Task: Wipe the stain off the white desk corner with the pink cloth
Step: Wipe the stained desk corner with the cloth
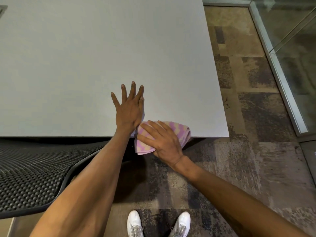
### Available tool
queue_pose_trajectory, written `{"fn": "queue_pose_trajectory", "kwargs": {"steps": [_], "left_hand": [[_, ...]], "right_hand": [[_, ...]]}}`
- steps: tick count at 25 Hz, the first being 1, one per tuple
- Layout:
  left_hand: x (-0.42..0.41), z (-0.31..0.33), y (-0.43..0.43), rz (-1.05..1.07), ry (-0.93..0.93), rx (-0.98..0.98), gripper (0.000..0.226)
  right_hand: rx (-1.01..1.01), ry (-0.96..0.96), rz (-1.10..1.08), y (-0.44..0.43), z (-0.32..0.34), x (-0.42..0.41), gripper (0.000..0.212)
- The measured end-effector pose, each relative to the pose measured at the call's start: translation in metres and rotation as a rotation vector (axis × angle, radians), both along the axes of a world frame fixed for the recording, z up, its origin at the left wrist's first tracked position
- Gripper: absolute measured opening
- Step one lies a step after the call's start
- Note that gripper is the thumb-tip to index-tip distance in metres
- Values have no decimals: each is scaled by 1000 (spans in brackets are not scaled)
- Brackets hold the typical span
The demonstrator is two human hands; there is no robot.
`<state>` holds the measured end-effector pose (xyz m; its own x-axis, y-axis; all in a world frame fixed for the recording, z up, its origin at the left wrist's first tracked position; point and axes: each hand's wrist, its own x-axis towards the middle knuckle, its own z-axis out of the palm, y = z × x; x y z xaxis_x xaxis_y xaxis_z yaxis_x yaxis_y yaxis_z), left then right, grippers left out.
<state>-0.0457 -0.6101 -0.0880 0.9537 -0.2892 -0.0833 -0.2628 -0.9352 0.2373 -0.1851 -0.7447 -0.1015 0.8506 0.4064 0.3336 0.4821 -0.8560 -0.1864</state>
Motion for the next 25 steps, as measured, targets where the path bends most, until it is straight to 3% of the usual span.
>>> {"fn": "queue_pose_trajectory", "kwargs": {"steps": [8, 13, 18, 25], "left_hand": [[0, -5, 4, -31, -40, -7, 54], [0, -4, 5, -32, -63, 15, 54], [-3, -3, 3, -27, -53, 8, 53], [-7, 7, -2, -20, -49, -22, 52]], "right_hand": [[-88, -81, 89, -14, -3, 4, 37], [-121, -104, 129, -107, 2, -24, 34], [-155, -15, 25, -208, 2, -62, 34], [50, 100, -248, -251, 4, -105, 50]]}}
